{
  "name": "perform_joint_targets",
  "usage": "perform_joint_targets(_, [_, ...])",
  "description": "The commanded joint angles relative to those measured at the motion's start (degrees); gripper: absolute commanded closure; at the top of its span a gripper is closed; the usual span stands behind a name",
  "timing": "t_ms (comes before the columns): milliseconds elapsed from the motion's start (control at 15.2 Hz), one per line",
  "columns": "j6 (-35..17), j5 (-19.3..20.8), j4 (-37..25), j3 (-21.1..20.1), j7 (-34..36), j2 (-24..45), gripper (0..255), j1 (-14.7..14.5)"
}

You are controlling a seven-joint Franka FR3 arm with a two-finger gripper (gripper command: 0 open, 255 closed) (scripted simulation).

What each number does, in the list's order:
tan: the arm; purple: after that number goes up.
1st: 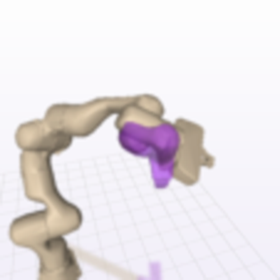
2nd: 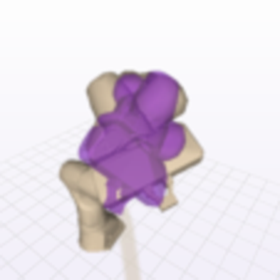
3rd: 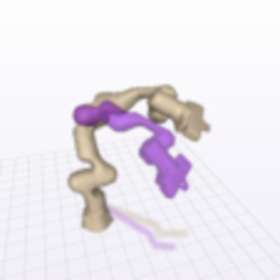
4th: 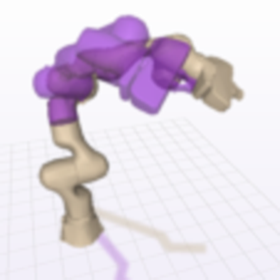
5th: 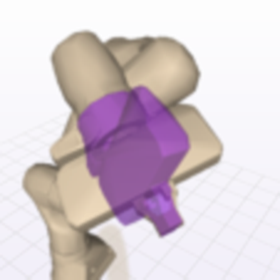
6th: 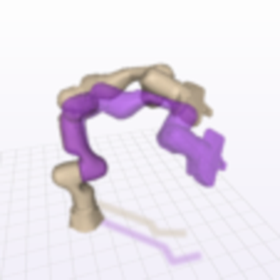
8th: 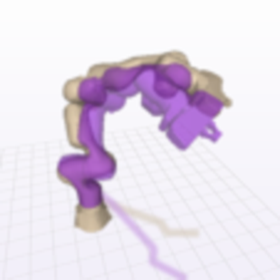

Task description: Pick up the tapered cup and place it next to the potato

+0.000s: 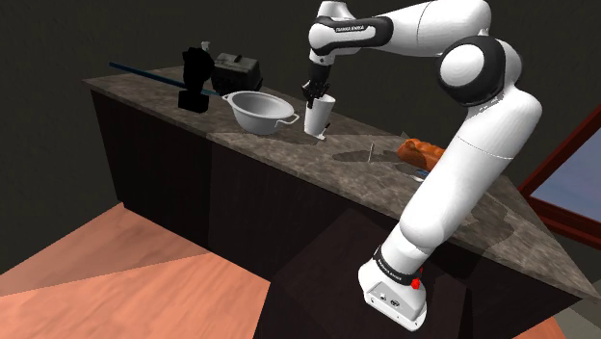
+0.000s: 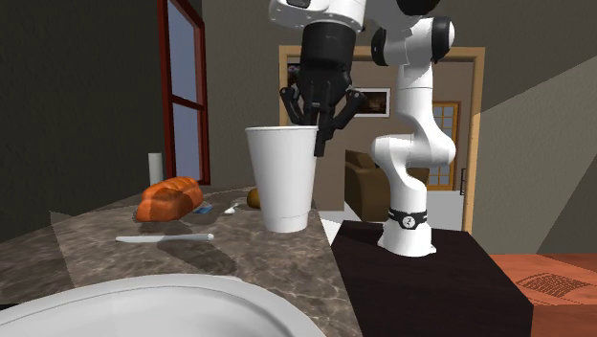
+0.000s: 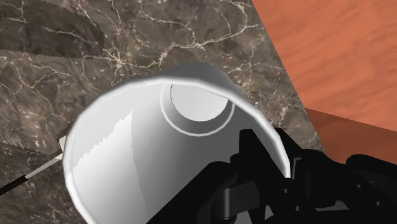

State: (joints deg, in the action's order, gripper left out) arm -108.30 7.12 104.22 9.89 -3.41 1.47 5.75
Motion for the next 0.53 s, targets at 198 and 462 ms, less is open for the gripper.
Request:
perform_joint_targets(198, [3.69,-0.04,-3.26,-0.10,-0.25,-0.43,255,-0.11])
perform_joint_targets(462, [6.77,-0.15,-6.47,-0.12,-0.60,-0.32,255,-0.13])
